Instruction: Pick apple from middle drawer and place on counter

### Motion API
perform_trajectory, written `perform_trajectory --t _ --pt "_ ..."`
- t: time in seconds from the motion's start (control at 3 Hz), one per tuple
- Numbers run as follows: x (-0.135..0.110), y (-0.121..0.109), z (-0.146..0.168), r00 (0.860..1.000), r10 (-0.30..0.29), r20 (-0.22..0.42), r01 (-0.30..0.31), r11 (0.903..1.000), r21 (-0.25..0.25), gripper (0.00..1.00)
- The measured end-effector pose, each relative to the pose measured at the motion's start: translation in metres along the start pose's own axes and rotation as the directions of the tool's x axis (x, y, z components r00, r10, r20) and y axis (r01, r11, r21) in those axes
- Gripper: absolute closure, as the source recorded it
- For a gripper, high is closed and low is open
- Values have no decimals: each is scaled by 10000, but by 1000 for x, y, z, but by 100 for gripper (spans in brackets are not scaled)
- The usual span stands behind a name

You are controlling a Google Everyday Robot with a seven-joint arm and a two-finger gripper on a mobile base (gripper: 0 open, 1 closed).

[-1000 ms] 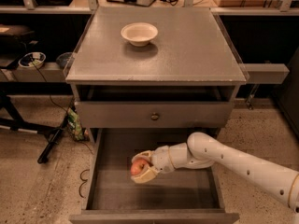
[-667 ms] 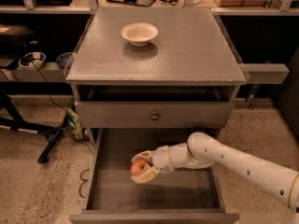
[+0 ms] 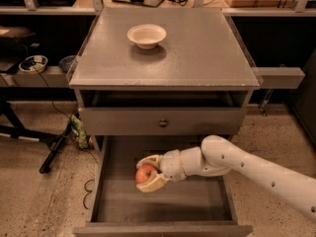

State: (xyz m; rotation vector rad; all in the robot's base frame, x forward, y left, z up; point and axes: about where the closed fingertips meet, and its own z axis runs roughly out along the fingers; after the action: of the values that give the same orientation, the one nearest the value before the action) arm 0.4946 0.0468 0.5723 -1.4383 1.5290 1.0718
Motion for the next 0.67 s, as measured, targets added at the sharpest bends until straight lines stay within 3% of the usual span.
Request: perform_trajectory --t 0.67 --pt "-91 31 -29 9876 -1519 391 1509 9882 278 100"
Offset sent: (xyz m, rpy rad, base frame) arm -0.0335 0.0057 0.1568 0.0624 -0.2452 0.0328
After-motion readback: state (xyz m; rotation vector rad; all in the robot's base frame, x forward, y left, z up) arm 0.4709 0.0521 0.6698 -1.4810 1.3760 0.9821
